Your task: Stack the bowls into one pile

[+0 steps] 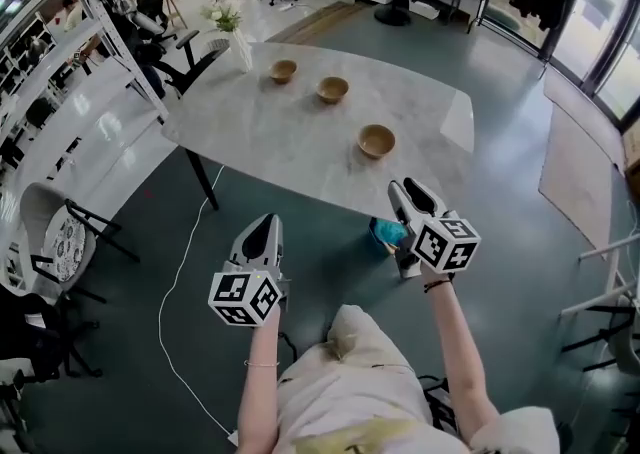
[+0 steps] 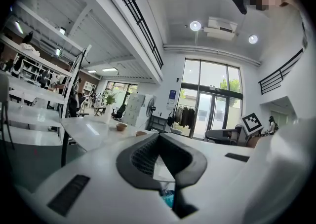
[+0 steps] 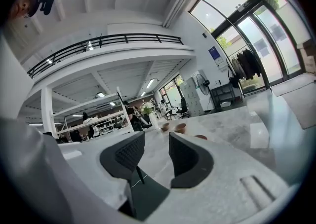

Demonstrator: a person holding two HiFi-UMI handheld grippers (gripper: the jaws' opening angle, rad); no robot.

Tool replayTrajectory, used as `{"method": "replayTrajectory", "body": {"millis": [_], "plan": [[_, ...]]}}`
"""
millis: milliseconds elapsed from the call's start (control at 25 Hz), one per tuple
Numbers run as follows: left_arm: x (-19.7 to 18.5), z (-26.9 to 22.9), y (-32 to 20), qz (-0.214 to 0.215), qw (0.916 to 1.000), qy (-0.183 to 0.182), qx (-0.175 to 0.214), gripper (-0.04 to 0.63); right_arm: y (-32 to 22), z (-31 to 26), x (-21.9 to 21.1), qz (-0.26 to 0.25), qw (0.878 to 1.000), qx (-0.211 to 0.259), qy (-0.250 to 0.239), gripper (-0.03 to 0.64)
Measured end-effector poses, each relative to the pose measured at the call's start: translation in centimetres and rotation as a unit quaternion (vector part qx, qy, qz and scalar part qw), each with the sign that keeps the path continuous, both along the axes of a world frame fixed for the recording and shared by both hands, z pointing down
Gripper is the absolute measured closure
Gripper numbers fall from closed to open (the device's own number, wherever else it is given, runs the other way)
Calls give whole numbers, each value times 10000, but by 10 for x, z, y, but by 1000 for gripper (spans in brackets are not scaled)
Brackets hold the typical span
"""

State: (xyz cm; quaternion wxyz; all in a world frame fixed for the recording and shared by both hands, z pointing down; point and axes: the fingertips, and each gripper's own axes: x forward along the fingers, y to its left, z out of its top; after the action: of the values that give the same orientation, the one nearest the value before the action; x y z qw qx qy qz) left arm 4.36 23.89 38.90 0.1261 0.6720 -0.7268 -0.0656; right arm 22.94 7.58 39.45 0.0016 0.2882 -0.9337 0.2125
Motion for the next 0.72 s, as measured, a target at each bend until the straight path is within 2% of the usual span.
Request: {"method": "replayTrajectory", "body": {"millis": [280,720], "plan": [[-30,23,-42,155,9996,187,-131,595,-41,18,-24,278,9995,-151,56,477],[-70,54,-158,612,9960,435,-486,595,-136,58,-48,739,9945,-695,273,477]]}}
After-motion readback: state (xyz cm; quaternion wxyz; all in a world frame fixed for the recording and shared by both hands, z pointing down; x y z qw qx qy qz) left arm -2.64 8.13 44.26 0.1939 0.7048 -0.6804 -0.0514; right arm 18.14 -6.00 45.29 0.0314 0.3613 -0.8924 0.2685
